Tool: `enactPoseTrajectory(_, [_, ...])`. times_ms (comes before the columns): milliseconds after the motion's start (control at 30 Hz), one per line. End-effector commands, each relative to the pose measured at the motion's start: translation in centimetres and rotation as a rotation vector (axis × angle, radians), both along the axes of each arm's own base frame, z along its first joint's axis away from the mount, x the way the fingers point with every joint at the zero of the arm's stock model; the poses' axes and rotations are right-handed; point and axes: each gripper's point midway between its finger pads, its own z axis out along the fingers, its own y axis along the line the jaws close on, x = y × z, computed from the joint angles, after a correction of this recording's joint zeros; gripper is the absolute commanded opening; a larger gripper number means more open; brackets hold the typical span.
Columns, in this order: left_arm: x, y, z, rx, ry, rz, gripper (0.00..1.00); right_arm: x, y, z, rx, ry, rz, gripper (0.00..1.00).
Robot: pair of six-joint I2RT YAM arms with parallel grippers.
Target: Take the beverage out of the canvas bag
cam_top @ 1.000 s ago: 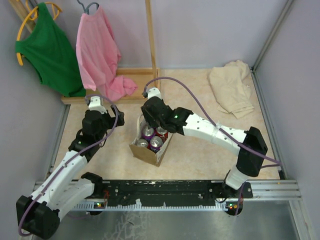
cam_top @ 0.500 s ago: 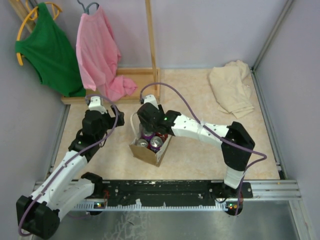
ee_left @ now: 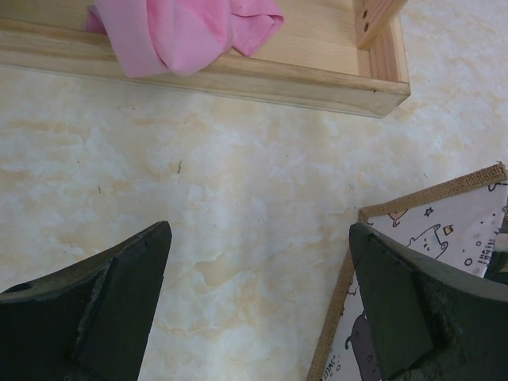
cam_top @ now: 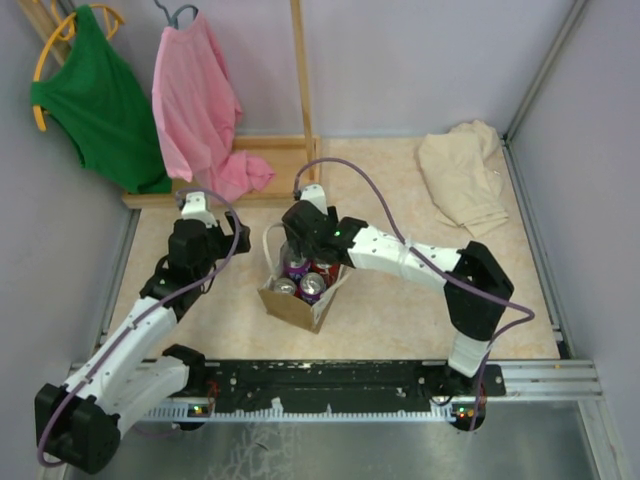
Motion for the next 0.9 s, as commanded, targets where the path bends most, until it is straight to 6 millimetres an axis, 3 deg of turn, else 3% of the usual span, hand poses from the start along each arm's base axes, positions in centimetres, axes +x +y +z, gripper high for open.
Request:
enactPoseTrajectory(0, [0.1,-0.5,0.3,-0.001,-0.004,-0.024,1.0,0.8,-0.7,2.5,0.122,-0.045,-0.073,0.72])
enactPoseTrajectory(33, [0.1,-0.5,0.3,-0.002,-0.004,-0.026,1.0,0.8,-0.5,2.4,0.138,-0.047,-0.065,0.72])
enactPoseTrajectory(100, [0.1,-0.6,0.3,-0.002,-0.003,-0.028,1.0,0.7,-0.6,4.1,0.185,-0.078,-0.063,0.72])
enactPoseTrajectory(300, [0.2,-0.8,0.5,-0.006,-0.009,-0.038,1.0,1.2,-0.2,4.4,0.173,-0.073,-0.059,0.72])
enactPoseTrajectory(367, [0.2,-0.8,0.4,-0.004,-0.006,-0.039,1.0,1.3,0.3,3.0,0.152,-0.053,-0.053,0.72])
enactPoseTrajectory(867, [0.2,-0.8,0.2,-0.005,0.0,-0.042,1.0,2.0,0.9,0.7,0.082,-0.024,-0.044,0.74])
